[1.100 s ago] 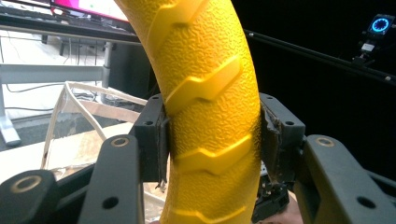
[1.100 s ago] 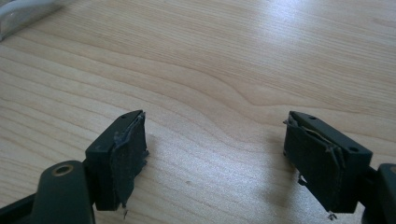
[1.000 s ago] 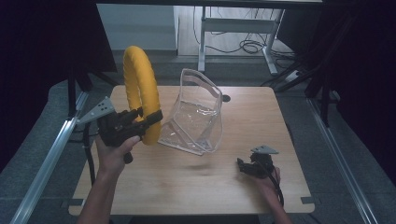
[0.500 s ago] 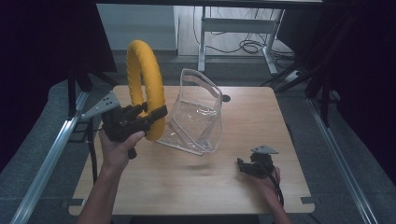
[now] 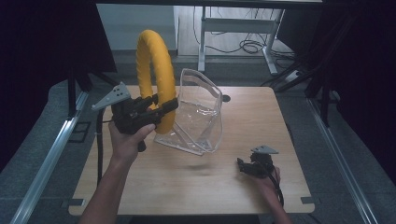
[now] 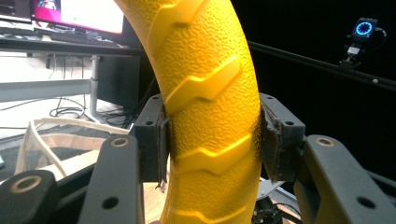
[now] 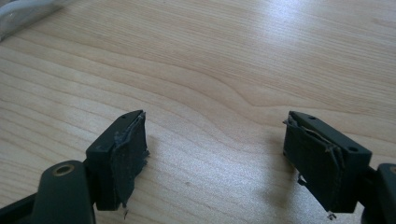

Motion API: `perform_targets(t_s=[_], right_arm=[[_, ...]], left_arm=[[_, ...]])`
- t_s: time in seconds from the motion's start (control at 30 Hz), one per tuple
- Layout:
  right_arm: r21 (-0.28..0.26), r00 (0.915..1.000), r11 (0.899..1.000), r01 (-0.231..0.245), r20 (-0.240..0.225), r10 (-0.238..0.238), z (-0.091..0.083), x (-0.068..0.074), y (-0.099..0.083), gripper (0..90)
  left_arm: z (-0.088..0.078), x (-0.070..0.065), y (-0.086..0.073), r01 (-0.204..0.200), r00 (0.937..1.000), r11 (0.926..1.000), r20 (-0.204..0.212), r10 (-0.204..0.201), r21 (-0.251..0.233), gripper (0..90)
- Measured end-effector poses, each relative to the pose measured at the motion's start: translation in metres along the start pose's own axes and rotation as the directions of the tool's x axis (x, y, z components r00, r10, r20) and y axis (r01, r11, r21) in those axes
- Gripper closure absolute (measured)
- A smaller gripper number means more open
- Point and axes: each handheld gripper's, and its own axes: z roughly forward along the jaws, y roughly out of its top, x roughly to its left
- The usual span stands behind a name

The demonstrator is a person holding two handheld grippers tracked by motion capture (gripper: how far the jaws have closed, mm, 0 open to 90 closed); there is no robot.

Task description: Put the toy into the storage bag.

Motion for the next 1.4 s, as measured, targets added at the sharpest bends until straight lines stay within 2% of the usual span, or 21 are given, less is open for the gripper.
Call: perform_targets(t_s=[0.5, 0.77, 1.07, 1.4], right_arm=[[-0.001, 1.0, 1.0, -0.002, 0.0, 0.002, 0.0, 0.0, 0.0, 21.8], [-0.002, 1.0, 1.0, 0.002, 0.0, -0.002, 0.0, 0.0, 0.0, 21.9], [0.0, 1.0, 1.0, -0.001, 0.0, 0.001, 0.0, 0.0, 0.0, 21.8], [-0.001, 1.0, 1.0, -0.001, 0.0, 0.001, 0.0, 0.0, 0.0, 21.9]], left_arm=[[0.018, -0.008, 0.014, -0.015, 0.9997, 0.9999, 0.021, 0.015, -0.006, 50.8], [0.031, -0.018, 0.023, -0.026, 0.9986, 0.9995, 0.045, 0.027, -0.016, 50.8], [0.046, -0.026, 0.025, -0.017, 0.9964, 0.9998, 0.082, 0.018, -0.013, 50.7], [0.061, -0.03, 0.026, -0.011, 0.9949, 0.9999, 0.1, 0.012, -0.005, 50.7]])
